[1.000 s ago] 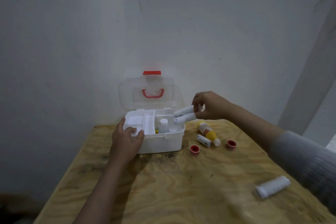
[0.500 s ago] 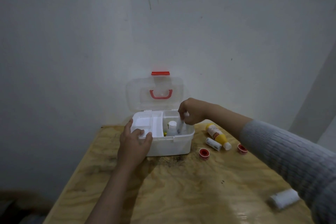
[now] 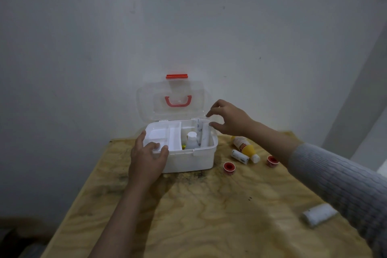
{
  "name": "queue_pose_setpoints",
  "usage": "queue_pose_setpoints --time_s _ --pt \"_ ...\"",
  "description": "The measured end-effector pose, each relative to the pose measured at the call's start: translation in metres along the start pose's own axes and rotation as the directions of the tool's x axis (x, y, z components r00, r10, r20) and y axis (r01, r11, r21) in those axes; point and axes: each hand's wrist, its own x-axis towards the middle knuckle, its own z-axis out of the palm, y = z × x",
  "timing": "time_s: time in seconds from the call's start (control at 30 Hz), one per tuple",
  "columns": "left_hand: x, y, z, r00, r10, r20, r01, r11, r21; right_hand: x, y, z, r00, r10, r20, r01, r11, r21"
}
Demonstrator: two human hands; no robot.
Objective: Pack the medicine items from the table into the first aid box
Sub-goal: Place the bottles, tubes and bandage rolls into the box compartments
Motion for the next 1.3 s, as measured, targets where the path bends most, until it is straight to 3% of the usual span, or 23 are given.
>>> queue_pose_setpoints --time_s 0.17,0.33,0.5,0.7,1.07,1.3 --pt "-0.001 0.002 -0.001 1.0 -0.003 0.001 0.003 1.0 0.004 -0.055 0.01 -0.018 0.997 0.047 -0.058 -0.044 0.998 0.047" --pt "-0.002 0.005 -0.001 1.0 -0.01 0.007 0.01 1.0 0.01 -0.139 0.034 -0.035 0.984 0.171 0.051 -0.175 0.981 0.084" --pt "-0.001 0.003 -0.002 1.0 0.003 0.015 -0.003 1.0 0.005 -0.229 0.065 -0.044 0.89 0.411 0.195 -0.433 0.897 0.085" --pt "0.001 0.0 -0.003 1.0 0.008 0.03 -0.007 1.0 -0.02 -0.305 0.08 -0.038 0.813 0.563 0.151 -0.583 0.785 0.21" --pt "0.003 -0.001 -0.005 0.998 0.009 0.066 -0.009 1.0 0.006 -0.307 0.055 -0.007 0.768 0.634 -0.088 -0.558 0.731 0.393" --pt "0.001 0.003 -0.006 0.998 0.004 0.066 -0.005 1.0 0.004 -0.232 0.011 -0.019 0.832 0.53 -0.163 -0.305 0.683 0.663"
